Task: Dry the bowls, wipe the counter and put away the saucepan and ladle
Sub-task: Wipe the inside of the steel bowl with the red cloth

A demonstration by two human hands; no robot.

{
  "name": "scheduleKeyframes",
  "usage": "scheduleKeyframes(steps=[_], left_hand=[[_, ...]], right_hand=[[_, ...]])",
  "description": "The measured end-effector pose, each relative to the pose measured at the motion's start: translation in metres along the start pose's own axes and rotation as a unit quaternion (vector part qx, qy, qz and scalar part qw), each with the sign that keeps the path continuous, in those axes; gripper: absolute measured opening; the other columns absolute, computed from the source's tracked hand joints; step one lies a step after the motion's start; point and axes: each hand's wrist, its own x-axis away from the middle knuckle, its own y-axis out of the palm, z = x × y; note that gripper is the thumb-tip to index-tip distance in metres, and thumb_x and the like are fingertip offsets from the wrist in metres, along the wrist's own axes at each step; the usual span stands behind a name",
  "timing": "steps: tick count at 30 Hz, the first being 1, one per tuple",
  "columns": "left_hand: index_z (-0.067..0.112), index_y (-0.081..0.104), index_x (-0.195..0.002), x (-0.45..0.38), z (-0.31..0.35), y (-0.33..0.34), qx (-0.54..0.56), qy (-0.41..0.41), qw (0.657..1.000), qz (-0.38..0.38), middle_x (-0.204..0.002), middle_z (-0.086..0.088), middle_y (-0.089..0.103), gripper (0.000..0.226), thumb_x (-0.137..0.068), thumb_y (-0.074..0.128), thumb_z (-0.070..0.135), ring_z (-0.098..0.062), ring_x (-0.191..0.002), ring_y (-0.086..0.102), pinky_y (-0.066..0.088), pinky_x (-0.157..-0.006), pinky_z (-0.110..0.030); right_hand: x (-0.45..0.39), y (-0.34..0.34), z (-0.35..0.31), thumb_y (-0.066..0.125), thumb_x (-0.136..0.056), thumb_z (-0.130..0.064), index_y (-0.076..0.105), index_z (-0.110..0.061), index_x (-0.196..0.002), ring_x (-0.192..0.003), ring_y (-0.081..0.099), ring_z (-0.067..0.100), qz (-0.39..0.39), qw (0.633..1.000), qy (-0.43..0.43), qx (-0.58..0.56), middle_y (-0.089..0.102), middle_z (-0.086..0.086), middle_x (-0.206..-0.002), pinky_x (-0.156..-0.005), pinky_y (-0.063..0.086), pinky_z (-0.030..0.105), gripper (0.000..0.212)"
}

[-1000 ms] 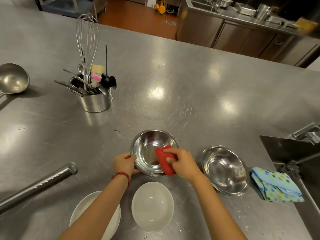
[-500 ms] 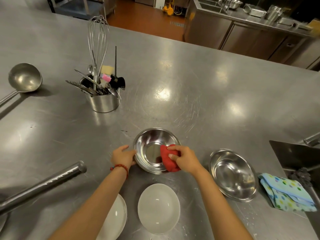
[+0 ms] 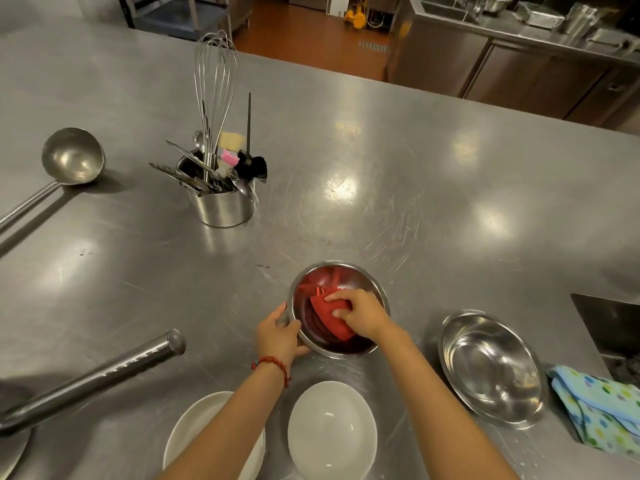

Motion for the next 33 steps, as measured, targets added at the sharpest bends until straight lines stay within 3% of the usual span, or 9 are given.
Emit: scheduleKeyframes(steps=[5, 8, 13, 16, 18, 21, 26, 29, 33], left_hand=[[0.032, 0.060, -0.078, -0.004, 0.001, 0.005, -0.028, 0.002, 1.000, 0.009, -0.062, -0.004, 0.065, 0.046, -0.081, 0.052, -0.012, -0.020, -0.058, 0.063, 0.053, -0.037, -0.027], [0.016, 0.069, -0.081, -0.007, 0.000, 0.006, -0.067, 0.021, 0.998, 0.001, -0.054, -0.003, 0.063, 0.036, -0.079, 0.048, -0.014, -0.022, -0.055, 0.060, 0.054, -0.039, -0.029], [0.021, 0.067, -0.087, -0.016, 0.005, 0.003, -0.120, 0.035, 0.992, -0.025, -0.065, -0.012, 0.063, 0.041, -0.079, 0.048, -0.014, -0.025, -0.058, 0.063, 0.059, -0.049, -0.038], [0.021, 0.070, -0.084, -0.019, 0.003, 0.003, -0.137, 0.057, 0.989, -0.003, -0.074, -0.021, 0.068, 0.041, -0.077, 0.050, -0.015, -0.034, -0.065, 0.066, 0.059, -0.055, -0.046], [0.025, 0.067, -0.064, -0.021, 0.000, 0.005, -0.143, 0.067, 0.987, 0.016, -0.074, -0.024, 0.068, 0.046, -0.075, 0.049, -0.016, -0.041, -0.069, 0.066, 0.057, -0.063, -0.055], [0.024, 0.063, -0.050, -0.023, -0.003, 0.006, -0.133, 0.059, 0.989, 0.035, -0.057, -0.012, 0.066, 0.047, -0.073, 0.053, -0.015, -0.033, -0.060, 0.063, 0.055, -0.062, -0.060], [0.033, 0.068, -0.048, -0.022, -0.008, 0.003, -0.156, 0.066, 0.985, 0.021, -0.041, 0.003, 0.063, 0.051, -0.065, 0.056, -0.014, -0.027, -0.051, 0.061, 0.056, -0.057, -0.056], [0.030, 0.068, -0.049, -0.024, -0.005, 0.000, -0.174, 0.085, 0.981, 0.018, -0.052, -0.007, 0.066, 0.047, -0.070, 0.059, -0.011, -0.029, -0.059, 0.062, 0.055, -0.063, -0.058], [0.021, 0.062, -0.055, -0.027, 0.004, 0.001, -0.228, 0.110, 0.967, 0.018, -0.061, -0.026, 0.060, 0.037, -0.074, 0.053, -0.009, -0.034, -0.060, 0.059, 0.054, -0.064, -0.060]], right_hand=[[-0.002, -0.004, 0.005, 0.069, -0.078, -0.008, 0.068, -0.023, -0.108, -0.106, 0.053, 0.014, -0.092, 0.995, -0.025, -0.012, 0.062, 0.003, -0.119, -0.089, 0.038, 0.019, 0.034], [-0.002, 0.000, 0.003, 0.070, -0.076, -0.005, 0.068, -0.020, -0.108, -0.095, 0.052, 0.012, -0.141, 0.988, -0.025, -0.055, 0.061, 0.001, -0.106, -0.079, 0.044, 0.019, 0.036], [-0.004, 0.020, -0.007, 0.073, -0.074, -0.006, 0.068, -0.018, -0.108, -0.103, 0.057, 0.020, -0.016, 0.992, 0.003, -0.128, 0.065, 0.009, -0.114, -0.091, 0.048, 0.031, 0.037], [0.002, 0.033, -0.011, 0.072, -0.075, -0.007, 0.068, -0.016, -0.108, -0.107, 0.057, 0.021, 0.064, 0.986, -0.001, -0.154, 0.065, 0.008, -0.116, -0.093, 0.045, 0.027, 0.034], [0.005, 0.028, -0.007, 0.071, -0.076, -0.007, 0.068, -0.014, -0.108, -0.105, 0.057, 0.019, 0.021, 0.990, -0.028, -0.139, 0.065, 0.009, -0.115, -0.089, 0.043, 0.021, 0.033], [0.005, 0.004, -0.002, 0.071, -0.075, -0.006, 0.069, -0.014, -0.107, -0.097, 0.055, 0.015, -0.103, 0.991, -0.059, -0.055, 0.066, 0.009, -0.111, -0.076, 0.038, 0.008, 0.032], [0.000, -0.010, 0.001, 0.072, -0.075, -0.009, 0.070, -0.021, -0.104, -0.094, 0.054, 0.014, -0.190, 0.979, -0.050, 0.063, 0.067, 0.005, -0.109, -0.080, 0.040, 0.022, 0.031], [0.002, 0.002, 0.000, 0.071, -0.074, -0.007, 0.071, -0.020, -0.104, -0.102, 0.057, 0.018, -0.151, 0.986, -0.061, 0.019, 0.068, 0.004, -0.109, -0.088, 0.045, 0.026, 0.032], [0.000, 0.024, -0.007, 0.070, -0.076, -0.012, 0.070, -0.025, -0.105, -0.107, 0.057, 0.021, -0.012, 0.999, -0.029, -0.042, 0.067, 0.005, -0.113, -0.094, 0.045, 0.031, 0.032]])
